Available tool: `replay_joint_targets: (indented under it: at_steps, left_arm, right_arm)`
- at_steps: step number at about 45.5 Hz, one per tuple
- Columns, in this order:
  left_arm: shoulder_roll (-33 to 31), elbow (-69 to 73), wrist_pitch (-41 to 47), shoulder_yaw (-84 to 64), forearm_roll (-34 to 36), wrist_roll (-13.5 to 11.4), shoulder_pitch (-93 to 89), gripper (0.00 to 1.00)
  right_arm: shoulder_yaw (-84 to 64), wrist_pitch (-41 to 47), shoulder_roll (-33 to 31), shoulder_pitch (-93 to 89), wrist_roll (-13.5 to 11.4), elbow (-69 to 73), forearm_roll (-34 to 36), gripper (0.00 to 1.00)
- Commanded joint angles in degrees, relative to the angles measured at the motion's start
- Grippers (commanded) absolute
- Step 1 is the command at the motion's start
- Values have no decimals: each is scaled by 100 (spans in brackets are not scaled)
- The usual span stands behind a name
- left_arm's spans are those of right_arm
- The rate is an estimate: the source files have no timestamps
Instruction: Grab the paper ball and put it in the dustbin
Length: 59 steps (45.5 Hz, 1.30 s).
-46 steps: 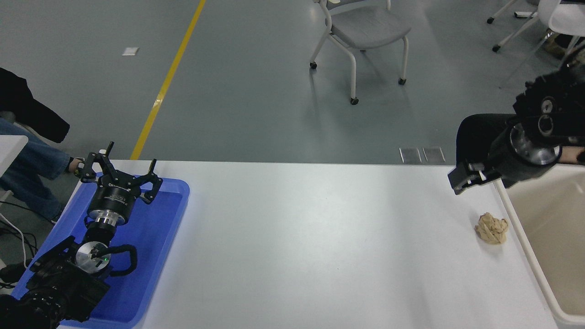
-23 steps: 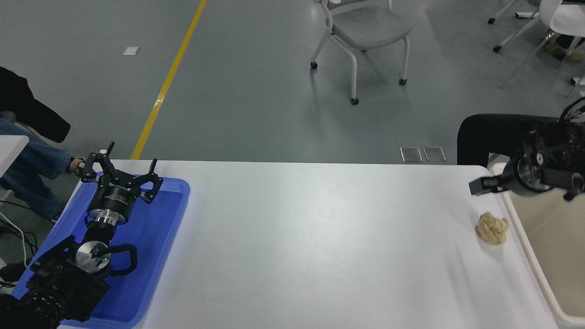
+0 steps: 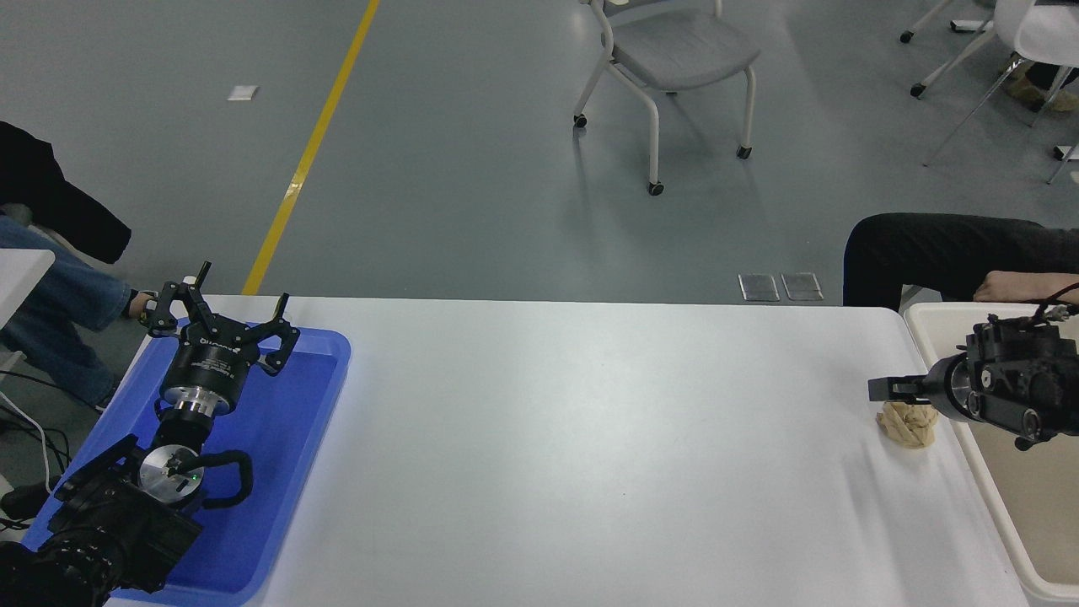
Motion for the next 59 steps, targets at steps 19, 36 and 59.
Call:
replay_joint_targets:
  at_steps: [19,36,59]
  left_arm:
    - [0,-5,0,1,0,1,0,100]
    - [0,-5,0,1,0,1,0,100]
    - [0,-5,0,1,0,1,0,100]
  right_arm:
    - [1132,-73,332,-965,10,-843,-7,100]
    - [1519,-99,376,-1132,-8,-1178,-7,86]
    - [1528,-90,446,-1212,-26,-1169,-7,39]
